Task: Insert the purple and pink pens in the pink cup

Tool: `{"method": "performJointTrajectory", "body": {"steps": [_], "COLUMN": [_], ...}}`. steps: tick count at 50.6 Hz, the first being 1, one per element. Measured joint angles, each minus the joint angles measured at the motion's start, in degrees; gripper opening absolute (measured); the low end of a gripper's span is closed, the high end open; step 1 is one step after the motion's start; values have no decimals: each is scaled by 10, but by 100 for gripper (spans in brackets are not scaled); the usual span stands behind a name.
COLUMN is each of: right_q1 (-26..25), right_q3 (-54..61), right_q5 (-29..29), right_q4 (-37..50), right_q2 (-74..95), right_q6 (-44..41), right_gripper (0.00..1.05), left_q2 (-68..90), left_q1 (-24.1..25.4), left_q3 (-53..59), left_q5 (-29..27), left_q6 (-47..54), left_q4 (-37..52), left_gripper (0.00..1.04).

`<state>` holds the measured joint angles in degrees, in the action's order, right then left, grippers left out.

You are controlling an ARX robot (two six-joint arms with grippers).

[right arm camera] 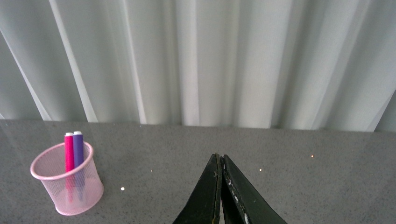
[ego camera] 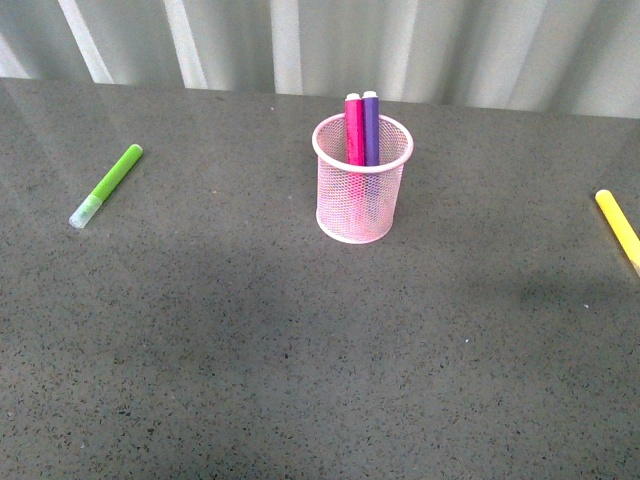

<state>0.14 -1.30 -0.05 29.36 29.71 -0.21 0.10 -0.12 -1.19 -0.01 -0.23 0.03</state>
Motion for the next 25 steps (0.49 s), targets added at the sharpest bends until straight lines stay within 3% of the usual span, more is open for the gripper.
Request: {"method": "performJointTrajectory", "body": {"steps": [25], "right_q1": [0], "right_q3": [0], "right_q5": [0], "right_q4": [-146], "right_q2": [-151], "right_q6": [0], "right_gripper": [3], "left_q2": [0], "left_q1": [0], "left_q3": [0], "left_q5": [0], "left_q6": [0], "left_q4": [0], "left_gripper": [98]}}
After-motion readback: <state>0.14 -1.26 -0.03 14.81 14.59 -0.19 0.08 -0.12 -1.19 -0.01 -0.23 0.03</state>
